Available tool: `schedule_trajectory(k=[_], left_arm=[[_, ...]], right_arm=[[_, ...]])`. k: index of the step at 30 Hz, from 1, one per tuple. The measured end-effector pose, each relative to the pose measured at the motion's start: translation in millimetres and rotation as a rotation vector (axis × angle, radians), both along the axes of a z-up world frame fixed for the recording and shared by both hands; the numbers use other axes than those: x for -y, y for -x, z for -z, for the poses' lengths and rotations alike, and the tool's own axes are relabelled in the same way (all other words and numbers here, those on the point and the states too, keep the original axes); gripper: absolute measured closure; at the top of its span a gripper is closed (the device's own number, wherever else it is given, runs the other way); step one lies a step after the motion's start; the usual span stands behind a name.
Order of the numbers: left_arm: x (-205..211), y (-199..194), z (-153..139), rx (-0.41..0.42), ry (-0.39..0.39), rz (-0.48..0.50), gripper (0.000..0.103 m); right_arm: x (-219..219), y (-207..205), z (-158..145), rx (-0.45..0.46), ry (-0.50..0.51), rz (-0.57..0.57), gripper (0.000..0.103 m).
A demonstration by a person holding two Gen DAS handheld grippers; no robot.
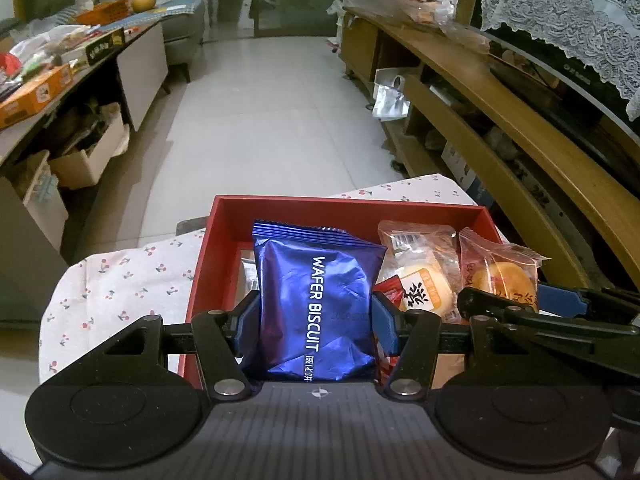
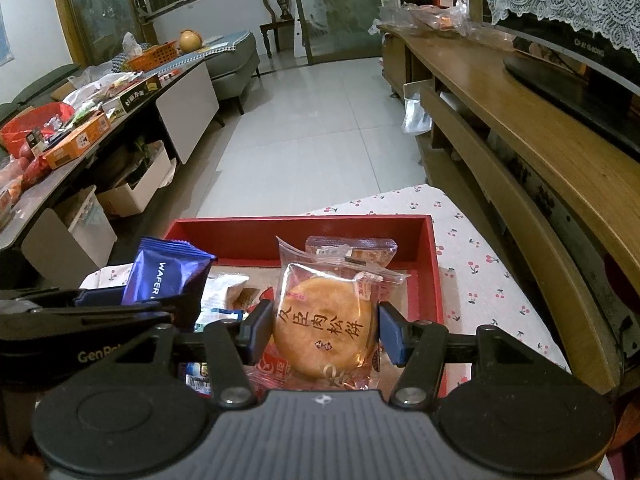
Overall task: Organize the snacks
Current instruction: 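Carry the wafer biscuit pouch and wrapped round bun over the red box and lower them, then lower the wafer biscuit pouch with the left tool while the right tool lowers the bun into the box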
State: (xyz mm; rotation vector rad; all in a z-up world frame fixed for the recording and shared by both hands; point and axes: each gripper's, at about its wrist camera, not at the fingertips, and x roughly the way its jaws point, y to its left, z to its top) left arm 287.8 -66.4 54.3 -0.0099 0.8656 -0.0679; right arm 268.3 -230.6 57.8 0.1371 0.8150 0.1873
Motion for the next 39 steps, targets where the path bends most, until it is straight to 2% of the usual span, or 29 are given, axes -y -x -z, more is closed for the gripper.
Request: schedule_trajectory(k=[39], left_arm=[[-2.3, -13.0, 18.8, -0.034, -0.042, -0.048, 0.04]], right_arm=[[-13.2, -14.9, 17.2, -0.025, 0.043, -0.002, 0.041]])
